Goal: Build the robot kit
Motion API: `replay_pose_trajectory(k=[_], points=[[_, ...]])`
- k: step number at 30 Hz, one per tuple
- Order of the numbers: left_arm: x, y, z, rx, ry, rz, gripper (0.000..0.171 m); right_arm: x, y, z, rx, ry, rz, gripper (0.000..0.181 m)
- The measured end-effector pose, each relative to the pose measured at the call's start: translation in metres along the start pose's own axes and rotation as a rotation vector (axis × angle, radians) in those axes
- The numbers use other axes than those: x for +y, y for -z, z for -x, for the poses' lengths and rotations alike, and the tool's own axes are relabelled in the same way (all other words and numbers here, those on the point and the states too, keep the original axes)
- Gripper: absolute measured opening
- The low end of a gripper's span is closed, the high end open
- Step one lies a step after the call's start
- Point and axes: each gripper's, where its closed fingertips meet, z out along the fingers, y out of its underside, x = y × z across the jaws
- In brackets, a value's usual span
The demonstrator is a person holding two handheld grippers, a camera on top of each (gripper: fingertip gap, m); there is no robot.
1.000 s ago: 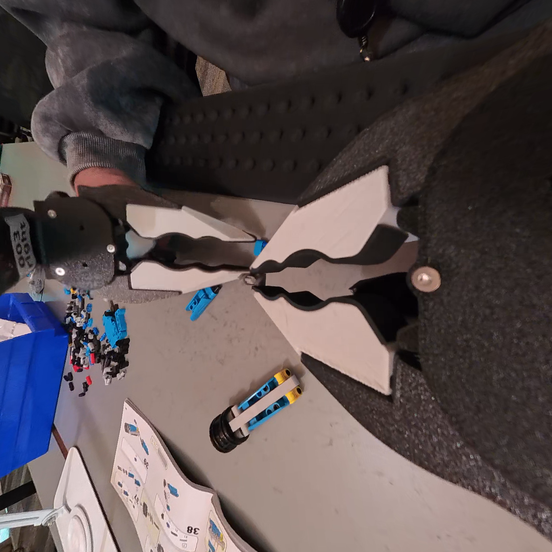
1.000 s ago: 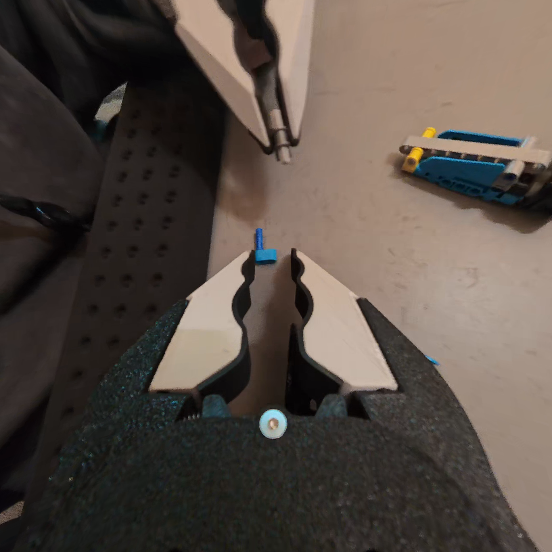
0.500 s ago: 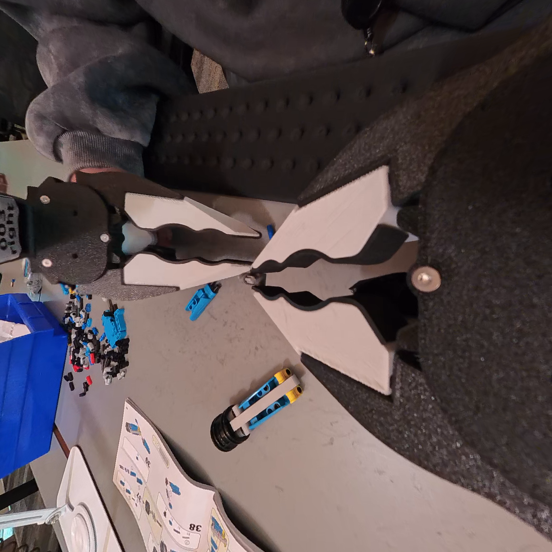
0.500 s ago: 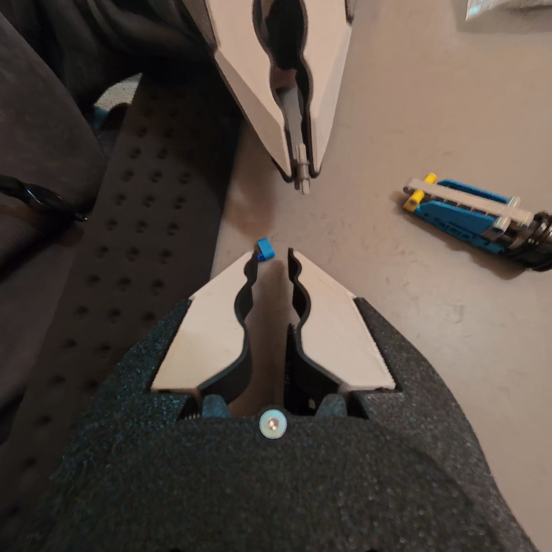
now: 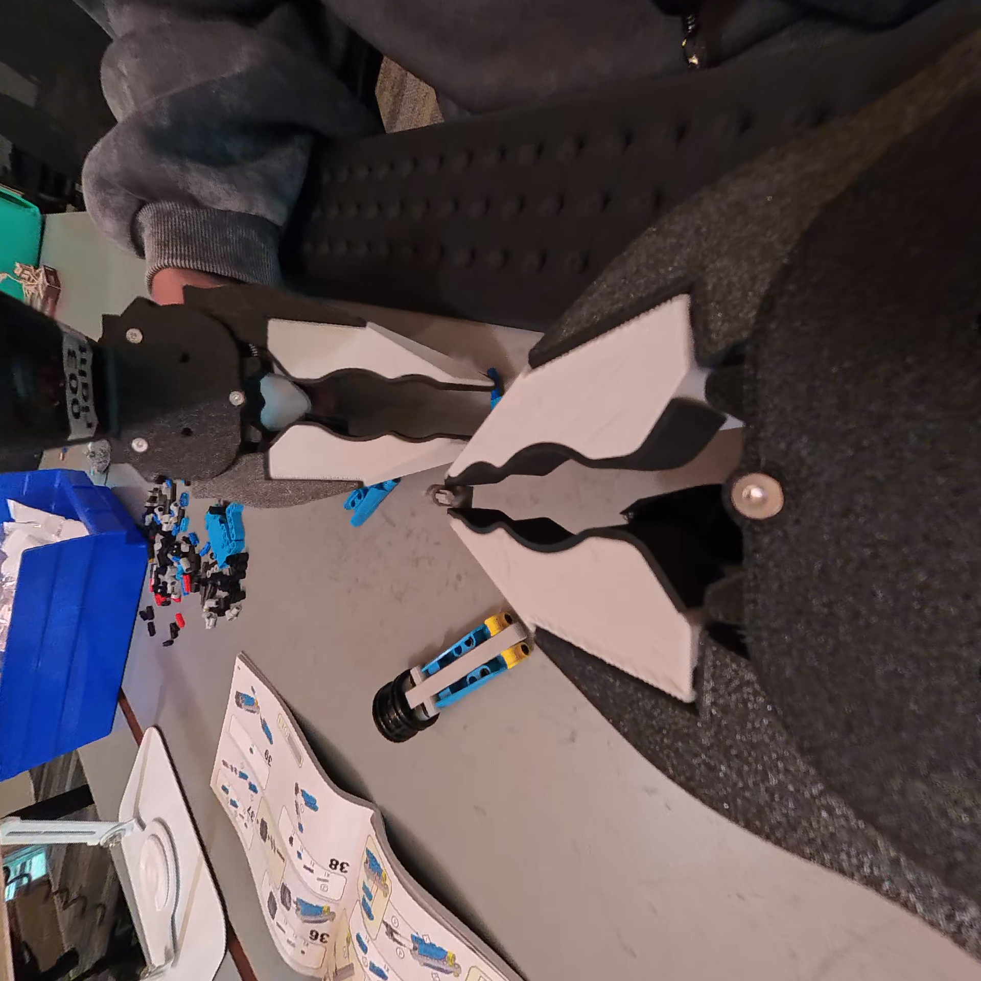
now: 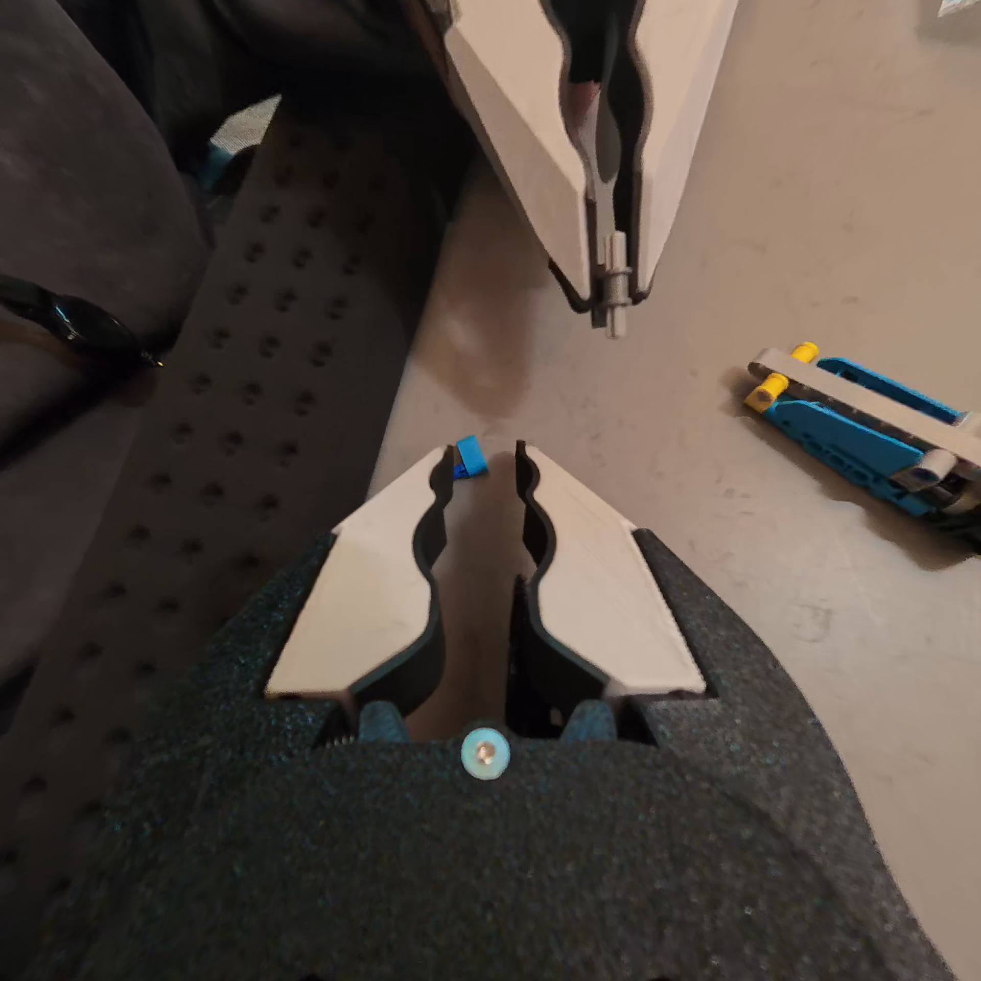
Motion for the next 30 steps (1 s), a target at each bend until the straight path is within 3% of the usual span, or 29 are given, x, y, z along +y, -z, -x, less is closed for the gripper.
replay_pose_trajectory(k=[4,6,9,11,17,30], points=[[0.001,-0.001,0.001,-0.02,-0.025,0.011,0.008,0.006,-0.007,-0.001,0.018,0.01,0.035,0.021],[0.003,-0.001,0.002,-0.043,-0.063,0.023,0.008,0.005,-0.007,-0.002,0.024,0.001,0.031,0.011],[0.0,0.0,0.003,-0.113,-0.167,0.029,0.008,0.009,0.002,-0.02,0.098,-0.098,0.034,0.01],[-0.002,0.001,0.005,-0.182,-0.255,0.036,0.008,0.006,0.015,-0.035,0.144,-0.233,-0.042,0.009],[-0.018,0.006,0.012,-0.391,-0.458,0.022,0.007,-0.039,0.058,-0.06,0.18,-0.615,-0.494,0.009],[-0.029,0.009,0.023,-0.477,-0.428,-0.01,0.007,-0.072,0.056,-0.057,0.173,-0.637,-0.658,0.008]])
